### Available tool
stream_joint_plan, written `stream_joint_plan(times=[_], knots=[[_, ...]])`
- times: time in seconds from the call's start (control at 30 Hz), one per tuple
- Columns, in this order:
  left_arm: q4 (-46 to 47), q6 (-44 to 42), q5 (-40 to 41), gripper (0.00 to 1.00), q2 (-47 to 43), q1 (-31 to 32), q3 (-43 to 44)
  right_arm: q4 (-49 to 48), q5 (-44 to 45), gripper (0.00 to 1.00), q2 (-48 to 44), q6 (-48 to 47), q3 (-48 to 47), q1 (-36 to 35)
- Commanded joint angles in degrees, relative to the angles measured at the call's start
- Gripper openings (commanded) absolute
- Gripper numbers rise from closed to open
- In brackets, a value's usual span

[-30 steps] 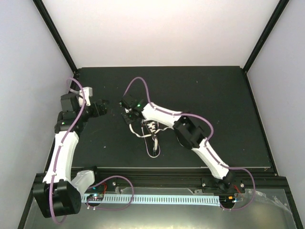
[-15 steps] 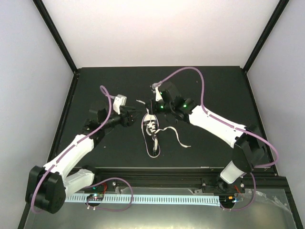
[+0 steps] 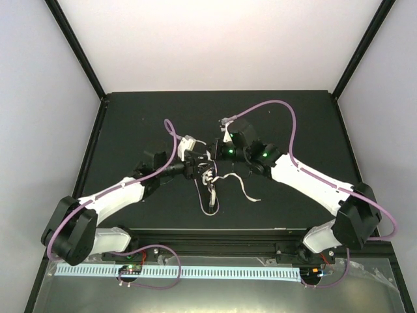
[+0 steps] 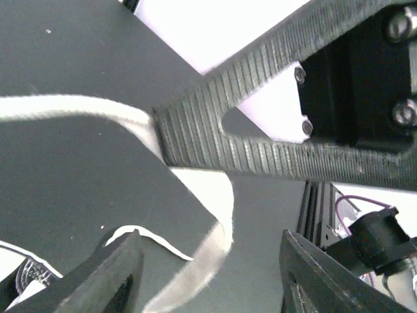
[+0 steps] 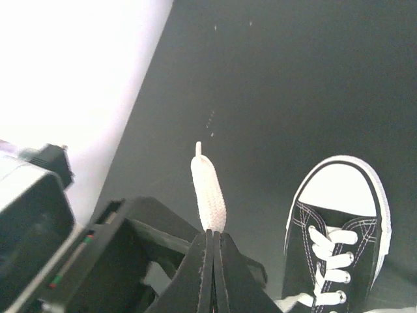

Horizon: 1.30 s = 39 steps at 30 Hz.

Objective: Tie the shoes

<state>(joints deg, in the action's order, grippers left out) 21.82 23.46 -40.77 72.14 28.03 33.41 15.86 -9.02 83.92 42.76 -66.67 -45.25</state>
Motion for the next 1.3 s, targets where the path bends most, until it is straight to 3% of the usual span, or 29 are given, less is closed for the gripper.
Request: stream_joint_plan(times=[0.0,0.1,0.33,0.93,1.0,1.1,1.27], knots=[[6.1,1.92,0.15,0.65,-0.38,2.2,-0.41,-1.46,4.76,0.02,-2.63,3.06,1.75,0.06],[5.55,1.5,1.71,0.64,-0.07,3.04,-0.14,-1.5,4.6,0.02,-3.27,3.38,1.79,-0.01],[4.92,0.58,2.71,0.35,3.95,3.65,3.28,-1.41,4.05,0.02,-4.68,4.03,2.71,0.08],[8.73,3.1,2.09,0.19,9.15,5.07,6.59,-1.36,5.37,0.02,-7.62,4.95,5.56,0.15],[9.52,3.53,1.6,0.22,9.44,5.11,6.54,-1.42,5.63,0.02,-7.79,5.12,5.82,0.08],[9.95,3.99,1.25,0.41,9.84,5.26,6.59,-1.53,5.57,0.02,-8.05,5.21,5.85,0.2],[10.25,4.15,1.38,0.44,10.4,5.48,6.56,-1.4,6.15,0.02,-8.8,5.22,5.89,0.19]])
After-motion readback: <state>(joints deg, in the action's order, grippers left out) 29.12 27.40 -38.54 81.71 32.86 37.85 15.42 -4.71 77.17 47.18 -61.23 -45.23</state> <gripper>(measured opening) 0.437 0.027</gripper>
